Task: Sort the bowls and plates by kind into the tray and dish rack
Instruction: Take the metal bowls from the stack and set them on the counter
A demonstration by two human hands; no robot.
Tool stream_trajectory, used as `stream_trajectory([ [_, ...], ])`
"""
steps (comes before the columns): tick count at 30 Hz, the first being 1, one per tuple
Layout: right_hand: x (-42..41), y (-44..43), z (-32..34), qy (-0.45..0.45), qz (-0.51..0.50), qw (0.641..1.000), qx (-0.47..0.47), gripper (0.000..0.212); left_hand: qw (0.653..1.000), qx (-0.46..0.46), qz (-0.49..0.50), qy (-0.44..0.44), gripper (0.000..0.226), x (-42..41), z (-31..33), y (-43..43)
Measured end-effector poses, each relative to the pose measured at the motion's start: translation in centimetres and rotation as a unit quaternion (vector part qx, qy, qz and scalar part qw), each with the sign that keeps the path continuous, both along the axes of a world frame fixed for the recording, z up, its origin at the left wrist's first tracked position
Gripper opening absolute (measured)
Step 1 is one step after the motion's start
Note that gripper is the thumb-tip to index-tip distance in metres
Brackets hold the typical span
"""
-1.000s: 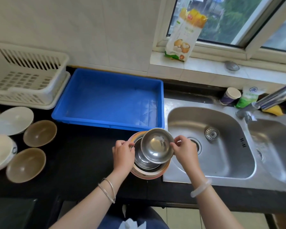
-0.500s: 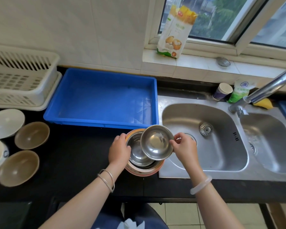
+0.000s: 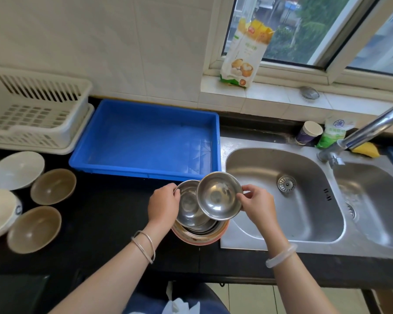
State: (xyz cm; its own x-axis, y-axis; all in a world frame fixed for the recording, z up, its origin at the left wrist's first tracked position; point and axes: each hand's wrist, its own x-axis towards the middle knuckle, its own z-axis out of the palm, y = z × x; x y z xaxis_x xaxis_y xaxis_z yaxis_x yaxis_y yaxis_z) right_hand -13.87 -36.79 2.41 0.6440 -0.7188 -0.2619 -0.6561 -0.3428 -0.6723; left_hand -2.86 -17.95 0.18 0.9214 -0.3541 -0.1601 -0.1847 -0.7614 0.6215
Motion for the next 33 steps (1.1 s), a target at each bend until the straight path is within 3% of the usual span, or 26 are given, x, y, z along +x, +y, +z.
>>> stream_trajectory([
  [6,1.5,0.2,1.9,-0.047,0.01,0.997,0.061,0.017,0.997,-0.062,0.052,0.008,0.022,1.1,1.5,1.5],
  [14,6.6,3.4,3.1,-0.095,0.086,0.987,0.099,0.017,0.965,-0.15,0.186,0.104,0.016,2.6,1.3,7.6],
  [19,10.7,7.9,1.0,-0.062,0.138,0.982,0.112,0.012,0.914,-0.211,0.309,0.156,0.024,1.8,-0.3,13.3],
  [27,16.3,15.9,-3.5,-0.026,0.192,0.965,0.18,0.009,0.811,-0.276,0.465,0.225,0.005,-0.2,-4.4,20.6],
  [33,19.4,20.3,-5.9,0.004,0.174,0.962,0.211,0.019,0.789,-0.282,0.487,0.245,0.005,-0.2,-6.2,22.6],
])
